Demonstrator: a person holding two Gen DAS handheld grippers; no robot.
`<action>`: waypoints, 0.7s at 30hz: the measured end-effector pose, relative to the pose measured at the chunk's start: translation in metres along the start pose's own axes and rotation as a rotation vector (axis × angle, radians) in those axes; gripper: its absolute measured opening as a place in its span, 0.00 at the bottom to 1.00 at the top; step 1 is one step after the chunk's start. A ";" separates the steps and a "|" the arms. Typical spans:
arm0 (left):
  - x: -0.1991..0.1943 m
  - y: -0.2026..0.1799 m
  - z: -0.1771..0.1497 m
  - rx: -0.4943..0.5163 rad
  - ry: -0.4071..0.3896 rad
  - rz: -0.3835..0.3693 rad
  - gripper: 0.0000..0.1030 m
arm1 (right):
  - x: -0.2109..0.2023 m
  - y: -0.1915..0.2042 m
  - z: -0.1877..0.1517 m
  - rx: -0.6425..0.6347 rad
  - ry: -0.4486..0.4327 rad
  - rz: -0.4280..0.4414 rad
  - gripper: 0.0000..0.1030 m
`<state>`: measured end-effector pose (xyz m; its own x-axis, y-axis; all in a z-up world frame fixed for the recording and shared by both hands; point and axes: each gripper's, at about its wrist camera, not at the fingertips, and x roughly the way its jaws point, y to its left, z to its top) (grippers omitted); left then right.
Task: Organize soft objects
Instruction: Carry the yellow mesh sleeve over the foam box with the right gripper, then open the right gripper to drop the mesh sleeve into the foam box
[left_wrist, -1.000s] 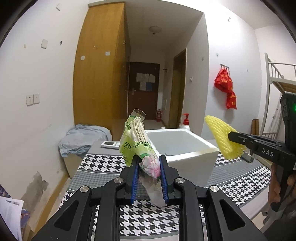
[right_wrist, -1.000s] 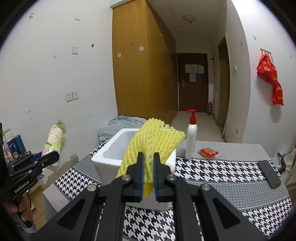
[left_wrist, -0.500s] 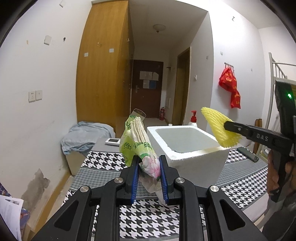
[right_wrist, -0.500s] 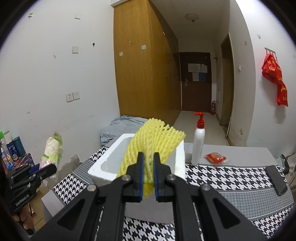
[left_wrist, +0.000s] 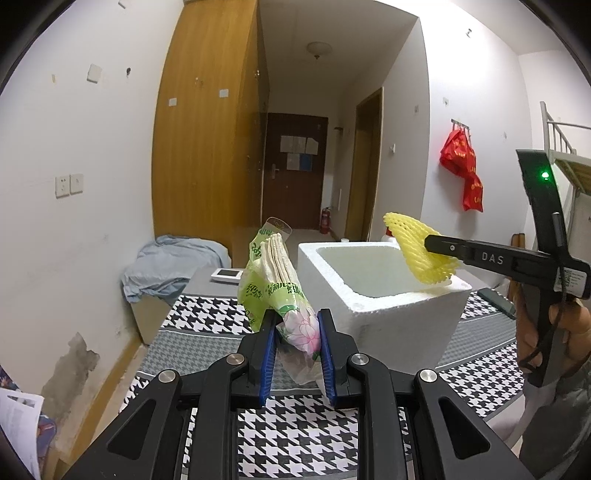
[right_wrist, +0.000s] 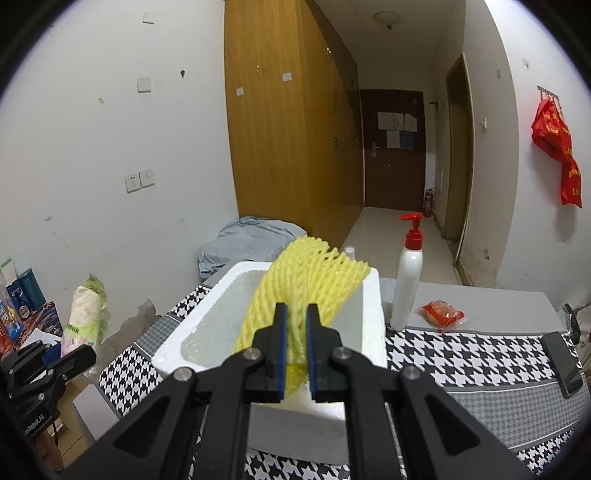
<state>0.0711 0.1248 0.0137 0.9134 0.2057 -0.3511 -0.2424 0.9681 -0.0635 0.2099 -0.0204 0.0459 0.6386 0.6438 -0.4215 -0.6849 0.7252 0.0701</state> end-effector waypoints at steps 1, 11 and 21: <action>0.000 0.000 0.000 0.000 0.000 0.002 0.22 | 0.002 0.000 0.001 0.004 0.005 0.002 0.11; 0.001 0.000 0.001 -0.010 0.006 0.012 0.22 | 0.014 0.001 0.003 0.002 0.028 -0.001 0.11; 0.001 0.000 0.000 -0.027 0.010 0.014 0.22 | 0.021 0.001 0.002 0.007 0.041 0.008 0.25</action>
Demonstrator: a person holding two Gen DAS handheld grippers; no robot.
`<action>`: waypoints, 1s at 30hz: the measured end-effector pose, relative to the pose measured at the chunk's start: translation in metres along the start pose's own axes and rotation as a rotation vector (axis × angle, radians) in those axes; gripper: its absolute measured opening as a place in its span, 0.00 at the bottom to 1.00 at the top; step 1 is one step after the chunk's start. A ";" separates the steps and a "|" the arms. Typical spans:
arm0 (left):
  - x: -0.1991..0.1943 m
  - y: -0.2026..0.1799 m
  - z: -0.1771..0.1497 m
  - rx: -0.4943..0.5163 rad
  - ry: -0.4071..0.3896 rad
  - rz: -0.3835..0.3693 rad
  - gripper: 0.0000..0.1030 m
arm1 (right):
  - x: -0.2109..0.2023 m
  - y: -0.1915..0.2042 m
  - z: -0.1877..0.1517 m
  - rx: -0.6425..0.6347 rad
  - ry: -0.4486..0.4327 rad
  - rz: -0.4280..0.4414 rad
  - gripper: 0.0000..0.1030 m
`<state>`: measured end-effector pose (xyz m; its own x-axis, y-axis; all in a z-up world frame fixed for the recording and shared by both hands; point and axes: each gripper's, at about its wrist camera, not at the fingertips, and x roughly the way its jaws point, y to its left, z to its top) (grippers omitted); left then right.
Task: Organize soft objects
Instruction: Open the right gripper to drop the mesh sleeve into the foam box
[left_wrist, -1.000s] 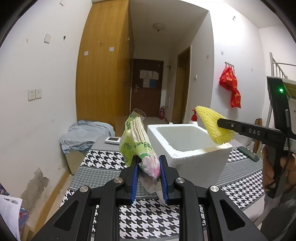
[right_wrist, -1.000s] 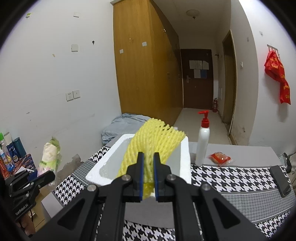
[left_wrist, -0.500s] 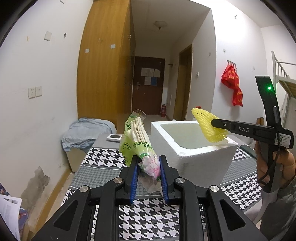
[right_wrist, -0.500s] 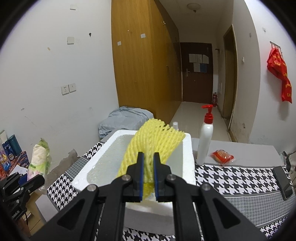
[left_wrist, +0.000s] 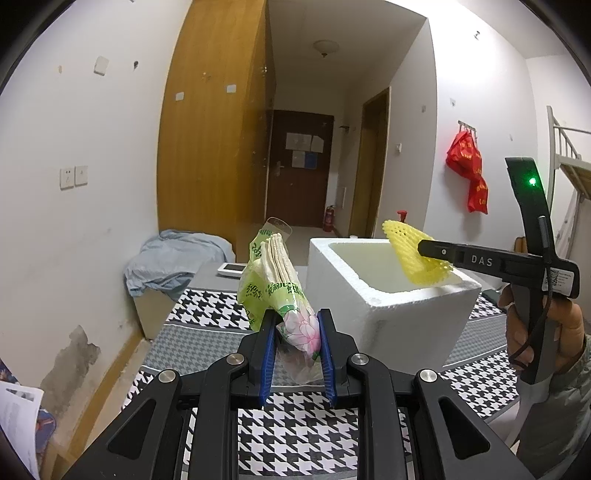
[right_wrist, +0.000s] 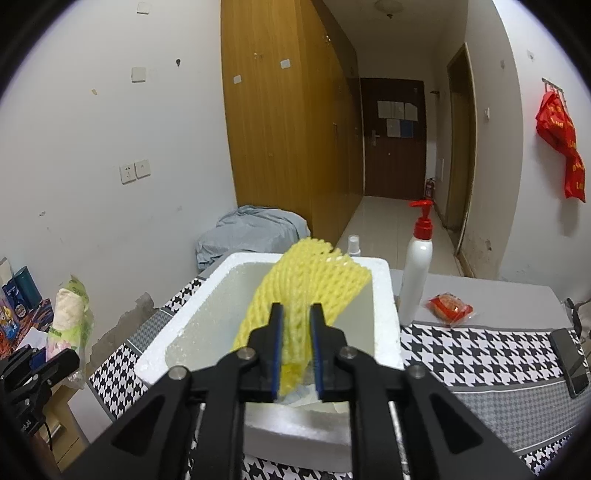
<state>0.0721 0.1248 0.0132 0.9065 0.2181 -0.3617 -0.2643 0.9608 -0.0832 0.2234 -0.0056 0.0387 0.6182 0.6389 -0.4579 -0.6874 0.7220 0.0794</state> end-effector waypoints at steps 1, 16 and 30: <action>-0.001 -0.001 0.000 0.001 0.001 0.001 0.22 | -0.001 0.000 0.000 0.003 -0.004 0.009 0.40; -0.005 -0.003 0.002 0.012 -0.013 0.001 0.22 | -0.016 -0.001 -0.001 -0.004 -0.062 -0.001 0.78; -0.001 -0.010 0.014 0.025 -0.020 -0.039 0.22 | -0.044 -0.008 -0.008 -0.007 -0.128 -0.057 0.96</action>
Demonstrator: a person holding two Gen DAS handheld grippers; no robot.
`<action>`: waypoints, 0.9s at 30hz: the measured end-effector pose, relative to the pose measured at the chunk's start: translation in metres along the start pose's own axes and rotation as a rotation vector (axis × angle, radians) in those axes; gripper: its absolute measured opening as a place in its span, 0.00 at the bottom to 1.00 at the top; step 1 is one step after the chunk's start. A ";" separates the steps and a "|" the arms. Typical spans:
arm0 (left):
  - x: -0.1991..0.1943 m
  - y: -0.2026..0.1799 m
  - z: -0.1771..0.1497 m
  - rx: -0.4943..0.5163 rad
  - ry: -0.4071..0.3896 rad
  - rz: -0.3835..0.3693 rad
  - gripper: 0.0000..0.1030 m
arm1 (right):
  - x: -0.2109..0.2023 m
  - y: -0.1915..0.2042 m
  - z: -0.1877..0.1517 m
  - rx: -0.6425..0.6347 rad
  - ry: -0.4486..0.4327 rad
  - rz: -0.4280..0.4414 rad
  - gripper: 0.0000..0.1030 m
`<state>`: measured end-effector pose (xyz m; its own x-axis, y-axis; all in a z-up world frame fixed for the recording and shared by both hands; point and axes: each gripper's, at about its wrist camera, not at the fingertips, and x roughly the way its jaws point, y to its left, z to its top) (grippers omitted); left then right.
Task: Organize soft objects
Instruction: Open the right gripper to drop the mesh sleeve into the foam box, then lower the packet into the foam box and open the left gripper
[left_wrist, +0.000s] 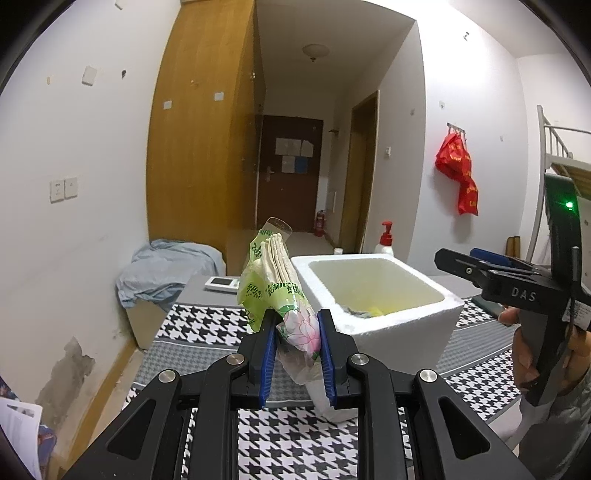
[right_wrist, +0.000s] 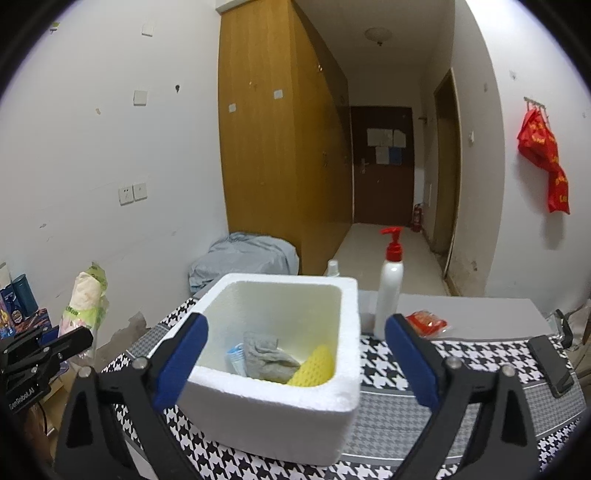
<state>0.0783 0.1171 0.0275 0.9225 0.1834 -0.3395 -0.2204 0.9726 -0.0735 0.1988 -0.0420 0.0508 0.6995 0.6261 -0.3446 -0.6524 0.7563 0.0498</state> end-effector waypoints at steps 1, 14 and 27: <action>0.000 -0.001 0.001 0.002 -0.001 -0.004 0.22 | -0.003 -0.001 0.000 0.002 -0.009 -0.001 0.97; 0.001 -0.010 0.008 0.027 -0.008 -0.039 0.22 | -0.022 -0.010 -0.003 -0.001 -0.048 -0.036 0.98; 0.025 -0.032 0.025 0.060 0.017 -0.112 0.22 | -0.036 -0.029 -0.013 0.024 -0.055 -0.094 0.98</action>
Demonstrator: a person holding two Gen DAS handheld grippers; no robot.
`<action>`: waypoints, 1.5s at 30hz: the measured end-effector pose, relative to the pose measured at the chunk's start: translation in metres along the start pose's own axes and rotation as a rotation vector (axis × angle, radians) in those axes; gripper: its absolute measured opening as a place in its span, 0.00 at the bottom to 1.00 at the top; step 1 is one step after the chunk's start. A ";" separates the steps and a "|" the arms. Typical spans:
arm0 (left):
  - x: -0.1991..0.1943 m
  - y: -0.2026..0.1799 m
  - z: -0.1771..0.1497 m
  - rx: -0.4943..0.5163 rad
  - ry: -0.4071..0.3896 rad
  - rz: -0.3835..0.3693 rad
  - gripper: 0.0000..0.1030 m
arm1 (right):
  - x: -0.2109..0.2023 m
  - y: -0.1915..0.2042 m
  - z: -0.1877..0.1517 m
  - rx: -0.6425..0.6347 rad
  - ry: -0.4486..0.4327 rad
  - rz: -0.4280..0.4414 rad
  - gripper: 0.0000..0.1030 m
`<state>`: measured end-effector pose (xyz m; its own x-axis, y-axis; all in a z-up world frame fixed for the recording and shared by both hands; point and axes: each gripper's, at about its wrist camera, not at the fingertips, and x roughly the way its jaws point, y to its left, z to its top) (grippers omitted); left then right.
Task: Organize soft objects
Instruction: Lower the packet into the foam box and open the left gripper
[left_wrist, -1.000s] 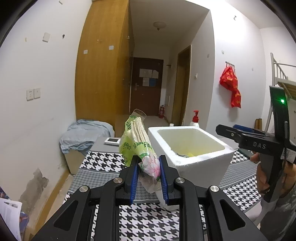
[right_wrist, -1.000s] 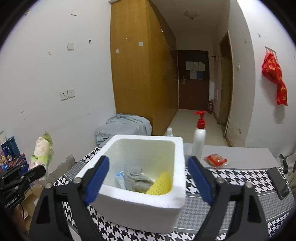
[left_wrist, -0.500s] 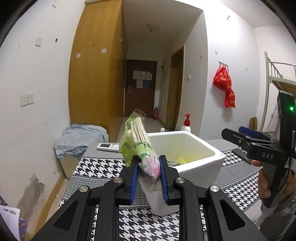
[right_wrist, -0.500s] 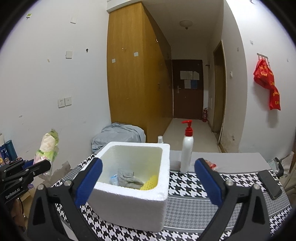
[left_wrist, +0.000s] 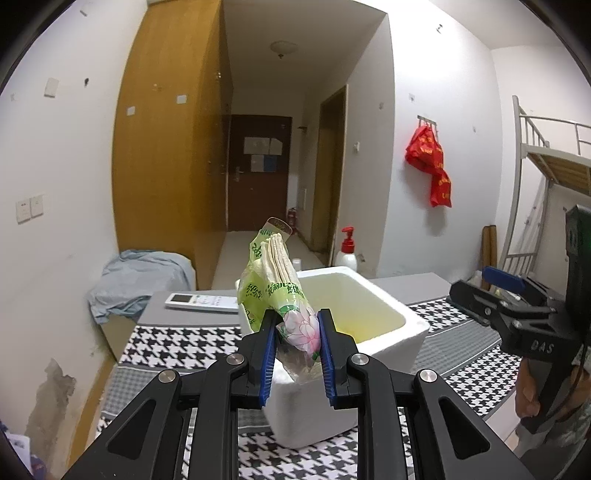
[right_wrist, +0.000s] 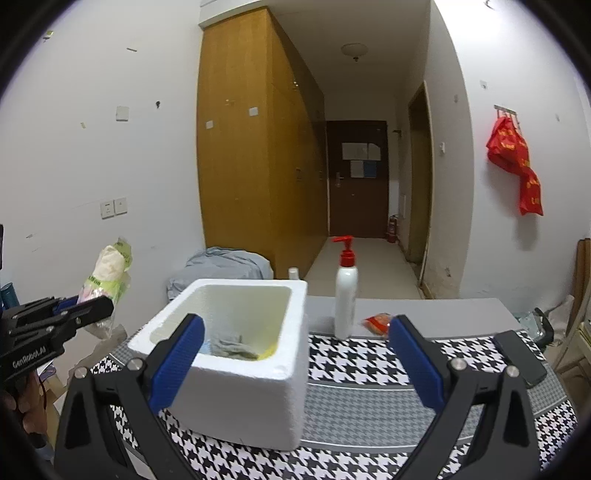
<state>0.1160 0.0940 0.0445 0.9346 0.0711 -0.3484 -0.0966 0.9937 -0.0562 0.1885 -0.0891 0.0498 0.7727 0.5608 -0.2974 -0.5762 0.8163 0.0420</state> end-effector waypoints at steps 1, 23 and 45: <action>0.003 -0.003 0.002 0.004 0.003 -0.005 0.22 | -0.001 -0.003 -0.001 0.003 0.002 -0.007 0.98; 0.078 -0.020 0.024 -0.002 0.136 -0.035 0.22 | -0.013 -0.042 -0.020 0.081 0.019 -0.071 0.98; 0.057 -0.030 0.026 -0.006 0.066 -0.016 0.99 | -0.041 -0.046 -0.025 0.096 0.001 -0.108 0.98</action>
<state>0.1813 0.0709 0.0510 0.9115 0.0491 -0.4084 -0.0841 0.9941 -0.0681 0.1772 -0.1531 0.0362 0.8285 0.4688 -0.3064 -0.4615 0.8814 0.1008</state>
